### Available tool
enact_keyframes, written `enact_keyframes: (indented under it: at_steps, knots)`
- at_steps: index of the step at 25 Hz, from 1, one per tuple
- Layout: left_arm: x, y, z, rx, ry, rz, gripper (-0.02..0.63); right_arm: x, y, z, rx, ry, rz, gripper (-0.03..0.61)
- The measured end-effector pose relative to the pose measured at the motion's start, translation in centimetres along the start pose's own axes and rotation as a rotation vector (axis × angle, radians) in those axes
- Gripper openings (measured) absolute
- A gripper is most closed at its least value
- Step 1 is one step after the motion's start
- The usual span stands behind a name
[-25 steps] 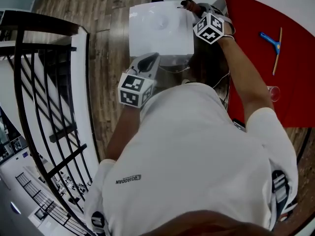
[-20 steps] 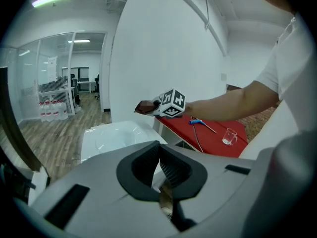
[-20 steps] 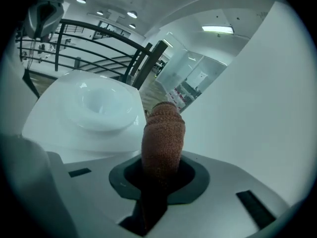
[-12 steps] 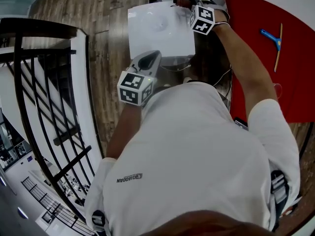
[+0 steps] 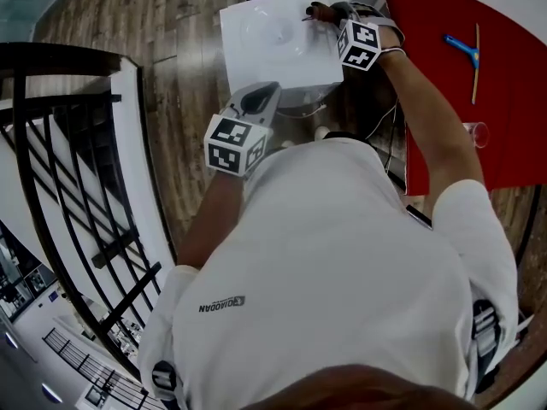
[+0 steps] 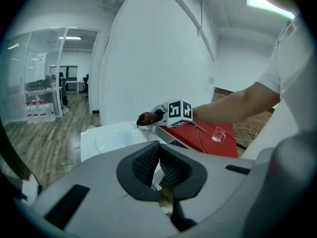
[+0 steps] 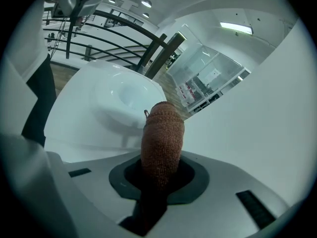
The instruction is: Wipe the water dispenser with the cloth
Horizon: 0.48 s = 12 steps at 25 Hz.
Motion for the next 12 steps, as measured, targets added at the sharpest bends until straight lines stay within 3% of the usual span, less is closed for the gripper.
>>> enact_keyframes:
  at_steps: [12]
  knots:
    - [-3.6,1.4,-1.9,0.006,-0.031,-0.065,-0.008,-4.6,5.9,1.1,-0.027,0.079,0.019,0.064]
Point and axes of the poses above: the fingertips, and each gripper's own axes: x forward along the fingers, y to its left, z out of its top, the point moved 7 cm from there along -x, backward along the fingers, and after that the axes turned 3 degrees about -z, right-handed, at the moved point
